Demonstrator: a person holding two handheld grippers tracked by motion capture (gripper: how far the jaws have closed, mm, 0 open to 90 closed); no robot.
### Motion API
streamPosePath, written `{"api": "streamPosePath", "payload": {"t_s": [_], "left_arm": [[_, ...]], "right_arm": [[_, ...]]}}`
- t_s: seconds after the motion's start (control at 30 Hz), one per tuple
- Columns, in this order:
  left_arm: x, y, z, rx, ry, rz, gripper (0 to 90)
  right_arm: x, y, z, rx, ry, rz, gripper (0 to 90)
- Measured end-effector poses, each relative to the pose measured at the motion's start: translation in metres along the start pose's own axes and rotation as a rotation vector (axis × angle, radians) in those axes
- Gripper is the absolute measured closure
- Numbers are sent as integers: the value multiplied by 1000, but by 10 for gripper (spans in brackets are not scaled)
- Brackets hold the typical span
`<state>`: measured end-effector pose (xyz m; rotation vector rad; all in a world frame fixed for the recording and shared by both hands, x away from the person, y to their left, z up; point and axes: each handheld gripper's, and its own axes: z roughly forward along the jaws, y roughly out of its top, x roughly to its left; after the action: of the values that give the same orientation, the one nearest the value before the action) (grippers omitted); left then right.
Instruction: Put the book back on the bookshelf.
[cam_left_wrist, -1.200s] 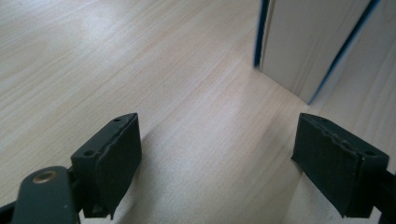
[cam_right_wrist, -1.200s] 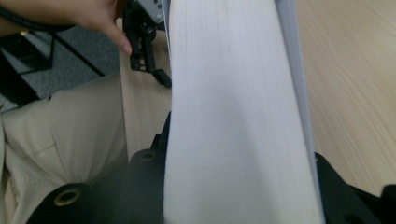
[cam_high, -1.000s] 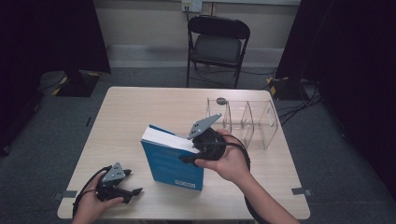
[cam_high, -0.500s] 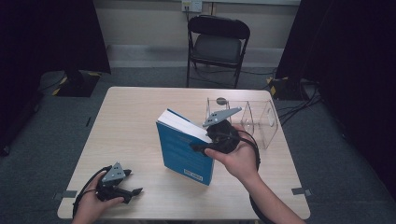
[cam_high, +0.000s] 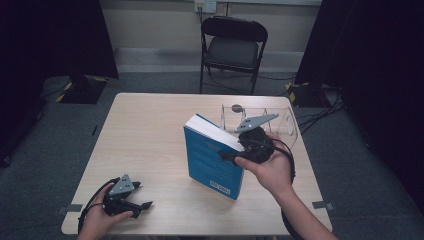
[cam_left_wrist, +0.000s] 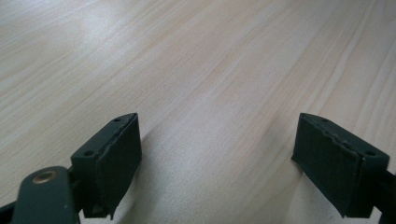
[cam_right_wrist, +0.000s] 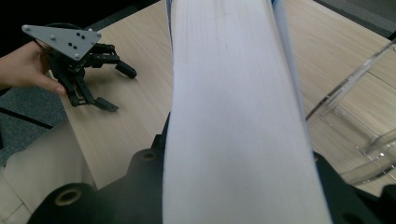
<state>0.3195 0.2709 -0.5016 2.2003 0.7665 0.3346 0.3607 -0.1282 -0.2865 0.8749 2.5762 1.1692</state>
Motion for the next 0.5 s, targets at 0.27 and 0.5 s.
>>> {"api": "streamPosePath", "payload": {"t_s": [0.27,0.5], "left_arm": [[0,0,0,0,0,0,150],[0,0,0,3,-1,1,150]], "right_arm": [[-9,-9,-16,8,-24,26,625],[-17,-18,-26,5,-49,46,625]]}}
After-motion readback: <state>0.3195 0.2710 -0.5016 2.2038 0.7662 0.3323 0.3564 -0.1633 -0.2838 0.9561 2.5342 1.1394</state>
